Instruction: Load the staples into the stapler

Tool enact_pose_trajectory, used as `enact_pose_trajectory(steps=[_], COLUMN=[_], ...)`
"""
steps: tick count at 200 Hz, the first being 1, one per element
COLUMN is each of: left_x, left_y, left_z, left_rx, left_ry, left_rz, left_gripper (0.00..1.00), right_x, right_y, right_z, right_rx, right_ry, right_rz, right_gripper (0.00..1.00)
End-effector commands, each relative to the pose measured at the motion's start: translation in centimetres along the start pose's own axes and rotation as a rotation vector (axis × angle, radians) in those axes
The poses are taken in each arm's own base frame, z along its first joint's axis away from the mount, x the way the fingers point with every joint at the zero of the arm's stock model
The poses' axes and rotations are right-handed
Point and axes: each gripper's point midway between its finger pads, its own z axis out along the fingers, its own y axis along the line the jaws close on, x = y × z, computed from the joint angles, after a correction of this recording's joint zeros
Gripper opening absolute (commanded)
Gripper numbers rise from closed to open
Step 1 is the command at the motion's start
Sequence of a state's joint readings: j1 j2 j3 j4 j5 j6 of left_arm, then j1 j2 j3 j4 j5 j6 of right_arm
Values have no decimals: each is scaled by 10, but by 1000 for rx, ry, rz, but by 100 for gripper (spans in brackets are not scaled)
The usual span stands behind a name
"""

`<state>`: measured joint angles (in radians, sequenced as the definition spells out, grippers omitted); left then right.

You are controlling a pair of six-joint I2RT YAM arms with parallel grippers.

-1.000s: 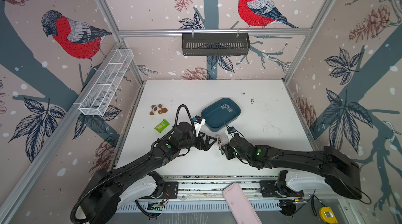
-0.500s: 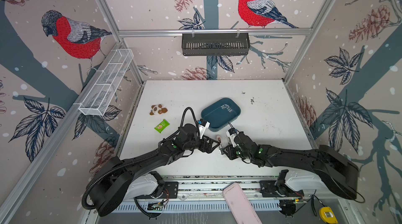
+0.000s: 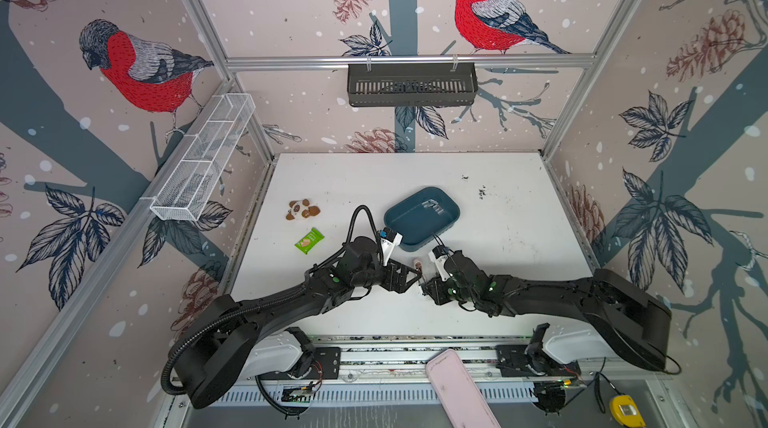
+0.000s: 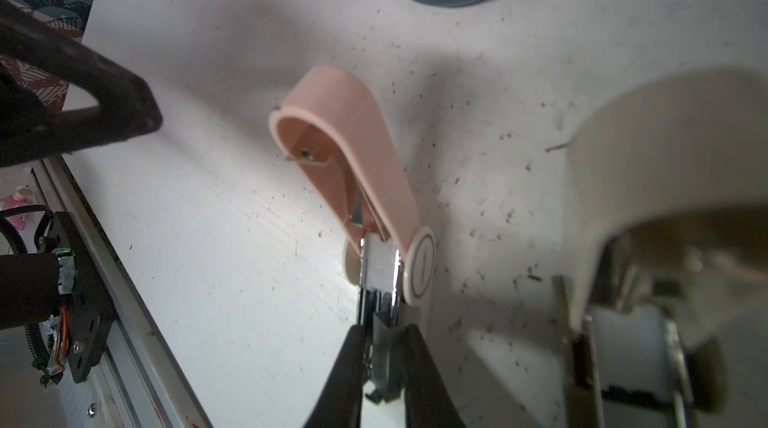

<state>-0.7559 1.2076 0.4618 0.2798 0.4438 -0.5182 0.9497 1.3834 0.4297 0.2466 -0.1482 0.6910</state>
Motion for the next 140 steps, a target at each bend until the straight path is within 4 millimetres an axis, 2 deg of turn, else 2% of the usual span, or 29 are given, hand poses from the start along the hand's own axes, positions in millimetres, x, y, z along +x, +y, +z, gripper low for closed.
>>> enact_pose_trajectory(steps=[1, 140], left_x=[-10, -6], left_y=[-8, -9], left_z=[0, 5], left_rx=[30, 36], left_ry=[-38, -19], left_rz=[22, 22], left_gripper=[93, 93], right_x=[-8, -15], right_y=[7, 12], right_z=[-2, -6], right_rx=[-24, -49], right_ry=[-30, -53], right_rz=[-18, -29], right_gripper=[18, 7])
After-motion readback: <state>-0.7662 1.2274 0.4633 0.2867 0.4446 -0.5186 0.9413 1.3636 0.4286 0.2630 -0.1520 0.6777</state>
